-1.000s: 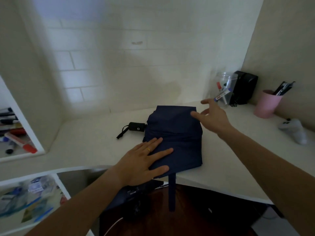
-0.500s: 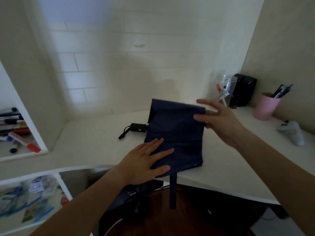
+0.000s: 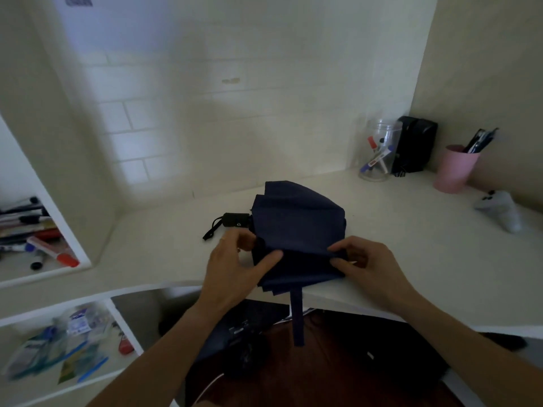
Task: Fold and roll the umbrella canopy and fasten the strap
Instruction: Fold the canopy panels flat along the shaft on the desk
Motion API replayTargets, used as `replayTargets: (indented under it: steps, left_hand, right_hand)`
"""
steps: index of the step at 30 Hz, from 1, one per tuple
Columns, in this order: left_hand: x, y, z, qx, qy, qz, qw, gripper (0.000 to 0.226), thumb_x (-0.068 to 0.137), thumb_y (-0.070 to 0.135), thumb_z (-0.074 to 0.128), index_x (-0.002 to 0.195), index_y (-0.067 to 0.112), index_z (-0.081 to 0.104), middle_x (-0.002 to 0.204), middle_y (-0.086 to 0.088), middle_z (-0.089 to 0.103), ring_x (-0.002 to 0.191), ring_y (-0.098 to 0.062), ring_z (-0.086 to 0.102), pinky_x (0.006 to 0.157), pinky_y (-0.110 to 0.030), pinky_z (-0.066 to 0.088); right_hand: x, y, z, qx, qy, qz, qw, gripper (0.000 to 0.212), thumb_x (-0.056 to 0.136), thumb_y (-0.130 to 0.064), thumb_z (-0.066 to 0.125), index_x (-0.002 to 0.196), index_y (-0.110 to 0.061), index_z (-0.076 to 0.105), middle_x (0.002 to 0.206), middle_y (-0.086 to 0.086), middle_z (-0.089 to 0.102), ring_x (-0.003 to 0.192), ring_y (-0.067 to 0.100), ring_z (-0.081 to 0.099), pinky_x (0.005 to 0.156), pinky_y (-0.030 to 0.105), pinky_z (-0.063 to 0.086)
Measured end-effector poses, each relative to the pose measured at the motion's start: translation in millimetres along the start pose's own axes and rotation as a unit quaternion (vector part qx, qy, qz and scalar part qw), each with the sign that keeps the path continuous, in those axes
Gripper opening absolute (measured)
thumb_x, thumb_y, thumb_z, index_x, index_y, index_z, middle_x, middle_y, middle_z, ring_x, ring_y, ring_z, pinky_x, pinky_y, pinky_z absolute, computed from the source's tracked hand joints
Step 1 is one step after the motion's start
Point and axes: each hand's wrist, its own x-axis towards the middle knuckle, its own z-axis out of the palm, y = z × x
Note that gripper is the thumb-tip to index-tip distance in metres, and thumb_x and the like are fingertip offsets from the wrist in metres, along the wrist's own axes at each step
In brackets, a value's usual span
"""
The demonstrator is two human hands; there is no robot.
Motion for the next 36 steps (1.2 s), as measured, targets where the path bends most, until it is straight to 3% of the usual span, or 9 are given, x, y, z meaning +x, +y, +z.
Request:
replayTargets:
  steps: [4,7,11,14,17,22,27,31,36]
  left_hand:
    - [4.9,17.4,7.1,-0.099,0.036,-0.07,0.992,0.042,0.076,0.054,0.078,0.104,0.026,0.063,0.097,0.011,0.068,0.086,-0.005,0.064,0.073,-0.018,0.052]
    - [5.6,23.3,6.4,-0.142,0.054,-0.091,0.984,0.049,0.073,0.065,0.073,0.099,0.024,0.066,0.095,0.008,0.069,0.083,-0.006,0.064,0.069,-0.017,0.05]
    - [1.6,31.2,1.3,-0.227,0.019,-0.149,0.962,0.059,0.073,0.075,0.067,0.098,0.021,0.069,0.085,0.004,0.075,0.078,-0.016,0.072,0.069,-0.031,0.056]
    - [0.5,33.2,2.0,-0.201,-0.008,-0.207,0.957,0.046,0.078,0.063,0.071,0.092,0.019,0.075,0.082,0.009,0.078,0.074,-0.012,0.074,0.07,-0.029,0.056]
    - [1.3,32.9,2.0,-0.172,-0.015,-0.238,0.956,0.028,0.08,0.048,0.079,0.076,0.019,0.078,0.078,0.006,0.078,0.079,-0.011,0.073,0.074,-0.026,0.056]
    - [-6.2,29.8,-3.4,-0.136,-0.036,-0.205,0.968,0.018,0.072,0.028,0.09,0.086,0.026,0.078,0.081,-0.002,0.077,0.082,-0.018,0.074,0.076,-0.03,0.06]
    - [-9.8,32.3,-5.9,-0.118,-0.054,-0.194,0.972,0.016,0.077,0.026,0.087,0.091,0.029,0.079,0.079,-0.001,0.067,0.077,-0.016,0.068,0.085,-0.04,0.06]
    - [-9.1,29.4,-7.7,-0.077,-0.065,-0.17,0.98,0.018,0.078,0.032,0.086,0.094,0.03,0.079,0.077,0.001,0.066,0.078,-0.018,0.068,0.081,-0.034,0.06]
    - [-5.2,24.6,-12.8,0.058,-0.12,-0.093,0.987,0.027,0.084,0.035,0.079,0.11,0.027,0.075,0.07,0.007,0.062,0.07,-0.005,0.061,0.075,-0.018,0.05]
  right_hand:
    - [-0.9,0.6,-0.9,-0.023,-0.009,-0.007,1.0,0.024,0.08,-0.013,0.081,0.092,-0.031,0.073,0.091,-0.009,0.074,0.085,0.01,0.071,0.078,0.038,0.06]
    - [-1.4,-0.4,-1.8,-0.029,-0.014,-0.004,0.999,0.026,0.078,-0.012,0.082,0.092,-0.032,0.073,0.09,-0.011,0.073,0.083,0.008,0.07,0.077,0.035,0.059]
    - [-3.2,-3.2,-1.5,-0.046,-0.008,-0.011,0.999,0.027,0.076,-0.009,0.082,0.091,-0.03,0.074,0.086,-0.014,0.071,0.076,0.0,0.068,0.07,0.023,0.057]
    - [-4.3,-5.9,-0.9,-0.068,-0.006,-0.014,0.998,0.029,0.074,-0.007,0.082,0.092,-0.029,0.074,0.087,-0.017,0.07,0.072,-0.008,0.065,0.064,0.009,0.049]
    - [-5.8,-6.2,0.1,-0.084,-0.009,-0.01,0.996,0.032,0.074,-0.008,0.082,0.096,-0.03,0.073,0.091,-0.011,0.07,0.061,-0.006,0.062,0.063,0.006,0.045]
    - [-7.8,-5.6,1.9,-0.105,0.02,-0.017,0.994,0.037,0.073,-0.008,0.08,0.097,-0.034,0.069,0.092,-0.014,0.068,0.062,0.004,0.066,0.067,0.008,0.05]
    - [-13.7,-5.0,3.6,-0.176,0.061,-0.096,0.978,0.031,0.07,-0.001,0.076,0.093,-0.021,0.073,0.09,-0.01,0.065,0.077,0.01,0.065,0.07,0.028,0.059]
    - [-17.4,-4.0,5.8,-0.267,0.087,-0.127,0.951,0.022,0.068,-0.008,0.081,0.082,-0.022,0.07,0.084,-0.011,0.056,0.07,0.007,0.054,0.063,0.023,0.049]
    - [-15.4,-2.4,-1.9,-0.259,0.035,-0.15,0.954,0.018,0.072,-0.011,0.079,0.083,-0.024,0.072,0.096,-0.012,0.062,0.071,0.006,0.062,0.063,0.031,0.058]
